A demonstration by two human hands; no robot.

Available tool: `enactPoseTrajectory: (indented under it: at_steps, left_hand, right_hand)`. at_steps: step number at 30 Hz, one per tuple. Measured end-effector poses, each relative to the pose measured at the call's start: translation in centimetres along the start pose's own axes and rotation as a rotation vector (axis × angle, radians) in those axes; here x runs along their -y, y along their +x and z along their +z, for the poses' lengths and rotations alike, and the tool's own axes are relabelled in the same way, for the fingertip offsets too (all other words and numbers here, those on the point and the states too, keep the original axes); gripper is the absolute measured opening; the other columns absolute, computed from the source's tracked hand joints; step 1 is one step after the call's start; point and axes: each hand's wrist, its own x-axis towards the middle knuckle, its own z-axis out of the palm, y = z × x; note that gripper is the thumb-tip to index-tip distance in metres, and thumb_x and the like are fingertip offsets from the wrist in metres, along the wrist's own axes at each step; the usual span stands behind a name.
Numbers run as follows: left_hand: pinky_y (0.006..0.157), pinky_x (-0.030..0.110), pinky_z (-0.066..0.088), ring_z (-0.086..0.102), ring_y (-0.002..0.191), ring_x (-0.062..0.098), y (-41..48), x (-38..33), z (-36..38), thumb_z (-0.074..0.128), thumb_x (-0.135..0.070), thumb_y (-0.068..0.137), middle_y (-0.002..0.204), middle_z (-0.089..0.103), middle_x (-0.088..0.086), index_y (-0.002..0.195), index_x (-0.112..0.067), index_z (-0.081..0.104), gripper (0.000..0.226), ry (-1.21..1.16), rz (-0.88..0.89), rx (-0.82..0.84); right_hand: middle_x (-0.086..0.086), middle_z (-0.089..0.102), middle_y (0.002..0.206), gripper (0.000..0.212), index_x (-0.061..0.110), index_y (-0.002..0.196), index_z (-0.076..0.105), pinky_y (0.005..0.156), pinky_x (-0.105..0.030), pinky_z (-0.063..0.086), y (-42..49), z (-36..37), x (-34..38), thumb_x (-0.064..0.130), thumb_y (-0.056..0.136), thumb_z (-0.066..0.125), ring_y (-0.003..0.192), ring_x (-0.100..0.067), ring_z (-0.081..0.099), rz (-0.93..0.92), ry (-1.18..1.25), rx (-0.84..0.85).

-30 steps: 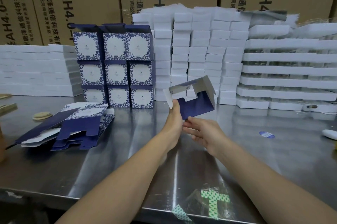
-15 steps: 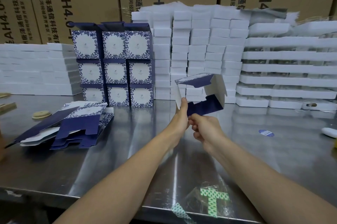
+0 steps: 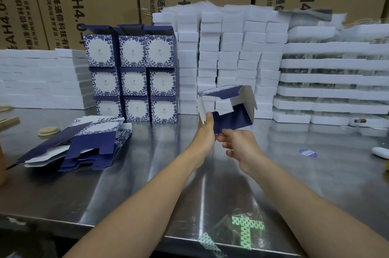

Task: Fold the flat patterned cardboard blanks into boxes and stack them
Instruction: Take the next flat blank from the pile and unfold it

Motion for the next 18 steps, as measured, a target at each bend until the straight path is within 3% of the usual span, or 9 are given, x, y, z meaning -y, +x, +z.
enactPoseTrajectory:
  at_steps: [2,3,5,7,11,15,18]
  left_hand:
    - [0.099,0.022,0.054,0.064,0.105,-0.011,-0.3,-0.1,0.3,0.025,-0.066,0.108,0.117,0.067,-0.026,0.126,-0.037,0.063,0.051,-0.015,0.016,0.024]
    - [0.100,0.021,0.054,0.063,0.105,-0.011,-0.3,0.0,0.4,0.026,-0.066,0.108,0.126,0.066,-0.023,0.137,-0.033,0.058,0.055,-0.028,0.011,0.040]
    - [0.111,0.033,0.052,0.066,0.106,-0.004,-0.4,0.1,0.7,0.028,-0.068,0.106,0.135,0.065,-0.011,0.159,-0.027,0.036,0.067,-0.046,-0.005,0.038]
    - [0.115,0.040,0.047,0.075,0.101,0.007,-0.2,0.1,0.5,0.027,-0.069,0.106,0.122,0.073,-0.009,0.162,-0.028,0.028,0.069,-0.025,0.003,0.001]
    - [0.108,0.037,0.055,0.063,0.131,0.019,0.2,-0.4,0.0,0.024,-0.057,0.112,0.155,0.055,0.007,0.158,-0.016,0.041,0.064,-0.084,0.028,-0.029]
    - [0.106,0.031,0.055,0.066,0.127,0.016,-0.3,-0.9,-0.1,0.021,-0.053,0.114,0.141,0.067,0.007,0.150,-0.014,0.052,0.061,-0.099,0.037,-0.003]
    - [0.103,0.029,0.057,0.071,0.116,0.014,-0.6,-1.0,0.1,0.022,-0.052,0.114,0.122,0.075,0.007,0.131,-0.008,0.065,0.063,-0.077,0.033,0.011]
  right_hand:
    - [0.003,0.072,0.064,0.018,0.004,0.087,0.073,0.048,-0.020,0.042,0.2,0.0,-0.1,0.012,0.097,0.061,0.053,-0.007,0.053,-0.048,-0.018,-0.081]
    - [0.003,0.070,0.062,0.019,0.005,0.082,0.072,0.048,-0.020,0.041,0.2,0.0,-0.1,0.011,0.096,0.061,0.054,-0.008,0.051,-0.066,-0.022,-0.116]
    - [0.003,0.071,0.063,0.021,0.005,0.080,0.072,0.046,-0.020,0.039,0.3,-0.2,0.0,0.012,0.097,0.061,0.054,-0.009,0.049,-0.074,-0.030,-0.099]
    - [-0.001,0.077,0.074,0.020,0.003,0.089,0.074,0.044,-0.021,0.036,0.2,-0.3,0.0,0.015,0.099,0.063,0.050,-0.008,0.049,-0.045,-0.043,0.013]
    - [0.002,0.064,0.063,0.023,0.003,0.090,0.075,0.041,-0.022,0.029,0.4,-0.4,0.4,0.023,0.097,0.066,0.045,-0.009,0.043,0.014,-0.033,0.008]
    - [0.006,0.055,0.058,0.025,0.007,0.086,0.073,0.041,-0.022,0.027,0.6,-0.6,0.3,0.025,0.101,0.062,0.045,-0.009,0.037,-0.013,-0.021,-0.009]
    - [0.003,0.056,0.058,0.026,0.007,0.078,0.069,0.045,-0.022,0.030,0.7,-0.4,0.2,0.017,0.101,0.061,0.046,-0.009,0.039,-0.049,-0.014,-0.062]
